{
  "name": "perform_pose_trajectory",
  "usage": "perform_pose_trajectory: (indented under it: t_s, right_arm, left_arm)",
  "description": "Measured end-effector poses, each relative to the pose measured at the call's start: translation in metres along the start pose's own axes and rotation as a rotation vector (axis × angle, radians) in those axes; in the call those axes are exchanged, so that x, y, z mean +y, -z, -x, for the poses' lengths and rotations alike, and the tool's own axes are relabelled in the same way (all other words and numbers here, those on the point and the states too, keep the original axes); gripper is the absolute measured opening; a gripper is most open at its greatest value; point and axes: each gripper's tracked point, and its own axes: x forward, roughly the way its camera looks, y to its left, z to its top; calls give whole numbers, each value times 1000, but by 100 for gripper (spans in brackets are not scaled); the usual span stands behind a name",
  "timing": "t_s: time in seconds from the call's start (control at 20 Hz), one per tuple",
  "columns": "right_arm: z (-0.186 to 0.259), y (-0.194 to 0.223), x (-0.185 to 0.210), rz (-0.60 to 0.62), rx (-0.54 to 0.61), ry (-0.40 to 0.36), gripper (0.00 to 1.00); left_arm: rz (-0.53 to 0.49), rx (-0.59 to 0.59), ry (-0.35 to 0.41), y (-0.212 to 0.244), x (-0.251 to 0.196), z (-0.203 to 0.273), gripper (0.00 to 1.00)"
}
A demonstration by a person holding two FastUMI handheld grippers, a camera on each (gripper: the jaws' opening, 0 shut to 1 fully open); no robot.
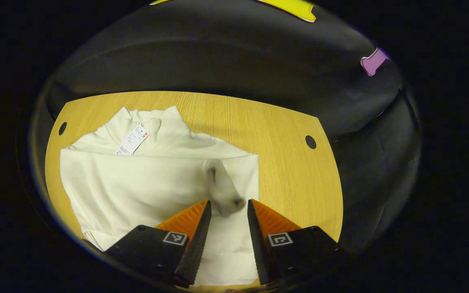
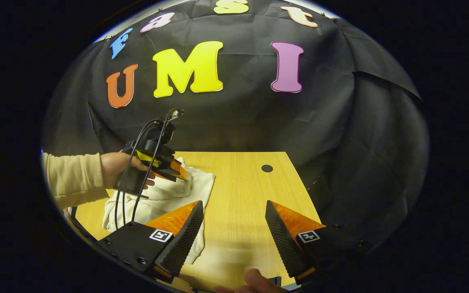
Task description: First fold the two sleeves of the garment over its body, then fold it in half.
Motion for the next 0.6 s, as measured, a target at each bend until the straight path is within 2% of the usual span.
perform_pose_trajectory:
  t_s: [0.15,0.2,0.3,0.6]
  right_arm:
    - [4,1,11,4,0,1,95]
    - [4,2,15,6,1,-1,95]
    - [6,3,27,9,1,-6,95]
    - [10,5,73,38,-4,-37,95]
  left_arm:
    - [10,-33,10,7,6,27,75]
    - [7,-55,5,7,11,37,89]
    - [-15,-107,-24,7,29,61,99]
    - [-93,-404,-175,-8,104,160,99]
